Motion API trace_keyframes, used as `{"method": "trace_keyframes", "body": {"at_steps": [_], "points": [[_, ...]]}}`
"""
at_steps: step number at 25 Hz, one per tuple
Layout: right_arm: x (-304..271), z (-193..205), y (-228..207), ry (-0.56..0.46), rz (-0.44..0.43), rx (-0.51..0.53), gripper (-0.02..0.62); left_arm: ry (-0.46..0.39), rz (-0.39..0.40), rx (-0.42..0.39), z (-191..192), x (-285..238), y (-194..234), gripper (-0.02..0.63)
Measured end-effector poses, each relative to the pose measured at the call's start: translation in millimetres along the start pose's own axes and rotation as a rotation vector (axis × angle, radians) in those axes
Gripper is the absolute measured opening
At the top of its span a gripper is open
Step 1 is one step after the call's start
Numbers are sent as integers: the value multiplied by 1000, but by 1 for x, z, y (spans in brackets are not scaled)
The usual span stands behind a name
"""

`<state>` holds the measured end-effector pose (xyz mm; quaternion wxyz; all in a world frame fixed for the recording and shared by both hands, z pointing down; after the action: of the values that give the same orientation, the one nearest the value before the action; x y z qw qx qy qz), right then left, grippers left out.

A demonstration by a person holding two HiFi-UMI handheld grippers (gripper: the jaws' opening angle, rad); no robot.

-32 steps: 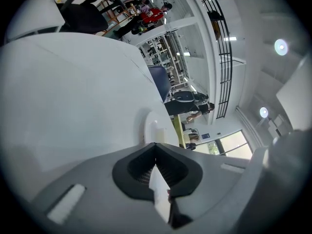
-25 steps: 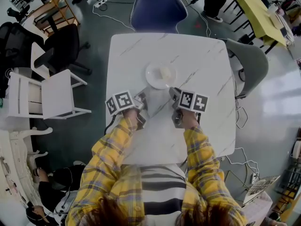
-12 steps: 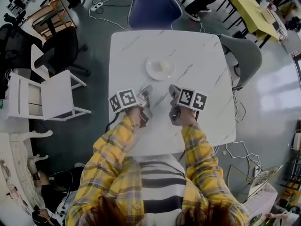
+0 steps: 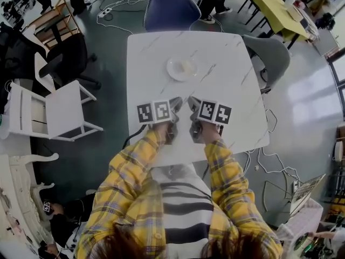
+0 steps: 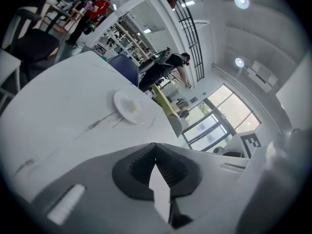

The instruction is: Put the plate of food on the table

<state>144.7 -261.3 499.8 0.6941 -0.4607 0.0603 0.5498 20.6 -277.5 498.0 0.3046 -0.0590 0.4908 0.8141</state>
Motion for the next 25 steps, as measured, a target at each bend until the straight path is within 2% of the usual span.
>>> {"method": "trace_keyframes", "body": {"at_steps": [3, 8, 16, 25], "points": [[9, 7, 7, -12, -2, 13, 2, 13, -5, -88, 7, 5, -8, -3], [23, 15, 8, -28, -7, 28, 2, 8, -14, -165, 19, 8, -20, -3], [43, 27, 11, -52, -53, 46, 2, -51, -111, -404, 30, 21, -44, -3], [99, 49, -4, -70, -66, 74, 2, -81, -145, -463, 80, 31, -85, -3]]}}
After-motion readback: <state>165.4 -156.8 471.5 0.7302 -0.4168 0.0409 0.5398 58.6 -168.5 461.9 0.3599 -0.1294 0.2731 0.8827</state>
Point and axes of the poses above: the fingertips, and each gripper's own axes: x backward along the fingers, y to its left, z out of its underside, the point moved 7 cm from there along x, backward along the fingers, and after that the axes turned 1 degree about -x, right-handed, at the moved point
